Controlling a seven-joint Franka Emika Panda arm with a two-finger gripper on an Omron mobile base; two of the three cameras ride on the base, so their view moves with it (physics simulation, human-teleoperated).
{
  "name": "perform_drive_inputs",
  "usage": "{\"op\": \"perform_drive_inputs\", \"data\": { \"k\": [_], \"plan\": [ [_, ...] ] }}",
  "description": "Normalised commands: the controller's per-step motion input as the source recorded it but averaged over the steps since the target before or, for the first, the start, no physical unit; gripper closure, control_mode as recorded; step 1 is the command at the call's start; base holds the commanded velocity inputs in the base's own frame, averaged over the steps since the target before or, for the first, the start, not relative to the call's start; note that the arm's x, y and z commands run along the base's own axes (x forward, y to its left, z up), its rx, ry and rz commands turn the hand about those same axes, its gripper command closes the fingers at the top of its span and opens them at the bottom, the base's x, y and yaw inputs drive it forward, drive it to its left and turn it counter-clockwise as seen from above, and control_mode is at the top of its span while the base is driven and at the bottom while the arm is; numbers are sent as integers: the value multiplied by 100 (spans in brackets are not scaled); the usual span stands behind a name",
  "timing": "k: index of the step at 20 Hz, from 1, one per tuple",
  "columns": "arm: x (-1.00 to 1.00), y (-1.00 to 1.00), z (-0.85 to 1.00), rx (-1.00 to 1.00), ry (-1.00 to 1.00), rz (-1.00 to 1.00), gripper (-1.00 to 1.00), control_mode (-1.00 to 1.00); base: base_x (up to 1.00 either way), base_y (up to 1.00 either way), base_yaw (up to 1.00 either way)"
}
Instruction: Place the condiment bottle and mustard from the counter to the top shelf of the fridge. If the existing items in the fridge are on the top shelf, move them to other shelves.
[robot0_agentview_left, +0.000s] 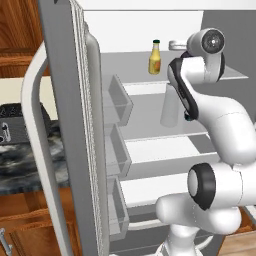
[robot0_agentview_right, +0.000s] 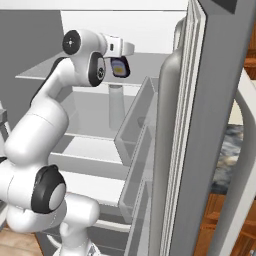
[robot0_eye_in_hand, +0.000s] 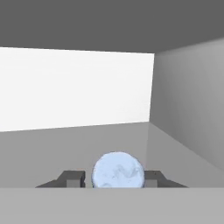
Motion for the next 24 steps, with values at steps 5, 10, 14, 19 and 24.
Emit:
{"op": "perform_drive_inputs", "data": {
  "k": [5,10,14,19,24],
  "plan": [
    [8,0,0,0,0,0,-100,-100,0,0,0],
    [10,0,0,0,0,0,-100,-100,0,0,0],
    [3,0,0,0,0,0,-100,-100,0,0,0],
    [-59,9,0,0,0,0,-100,-100,0,0,0],
    [-100,29,0,0,-15,2,-100,-100,0,0,0]
  ]
}}
